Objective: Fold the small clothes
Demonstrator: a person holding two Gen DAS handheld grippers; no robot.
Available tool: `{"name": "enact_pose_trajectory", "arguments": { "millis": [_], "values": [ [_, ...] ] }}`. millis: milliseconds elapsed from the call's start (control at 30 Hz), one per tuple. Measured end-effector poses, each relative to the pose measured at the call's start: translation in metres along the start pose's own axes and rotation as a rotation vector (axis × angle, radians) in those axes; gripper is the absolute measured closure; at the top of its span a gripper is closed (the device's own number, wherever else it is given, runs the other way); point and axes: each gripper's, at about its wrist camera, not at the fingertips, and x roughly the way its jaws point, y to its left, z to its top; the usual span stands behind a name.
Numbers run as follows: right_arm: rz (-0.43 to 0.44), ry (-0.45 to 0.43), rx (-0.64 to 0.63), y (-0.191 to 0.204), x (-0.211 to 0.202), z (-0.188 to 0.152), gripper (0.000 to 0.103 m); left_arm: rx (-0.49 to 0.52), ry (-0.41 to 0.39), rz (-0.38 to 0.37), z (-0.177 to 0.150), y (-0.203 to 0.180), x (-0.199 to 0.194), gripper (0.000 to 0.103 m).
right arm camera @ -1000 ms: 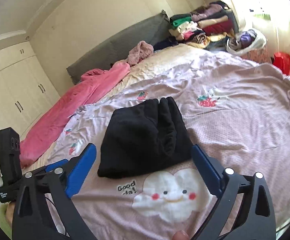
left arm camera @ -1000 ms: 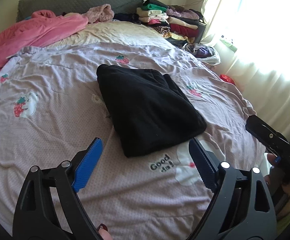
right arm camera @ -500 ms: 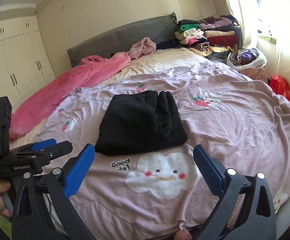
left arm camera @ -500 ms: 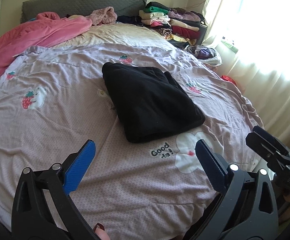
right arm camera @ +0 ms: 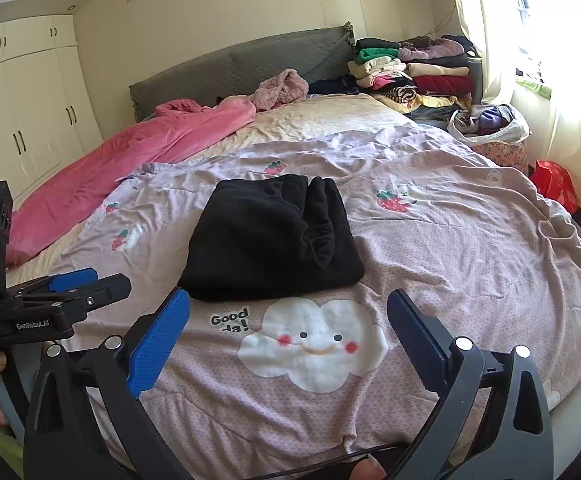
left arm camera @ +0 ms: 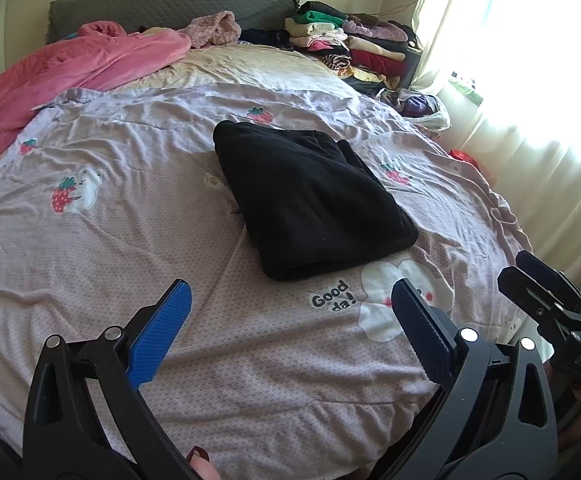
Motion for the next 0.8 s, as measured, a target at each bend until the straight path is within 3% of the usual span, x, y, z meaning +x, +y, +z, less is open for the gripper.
{"name": "enact_pose_trajectory", "arguments": {
  "millis": [800],
  "values": [
    [-0.009, 0.011, -0.008, -0.0006, 0.0006, 0.0000, 0.005, 0.003, 0.001, 0.023, 0.0015, 0.0029, -0.0040, 0.009]
  ]
}}
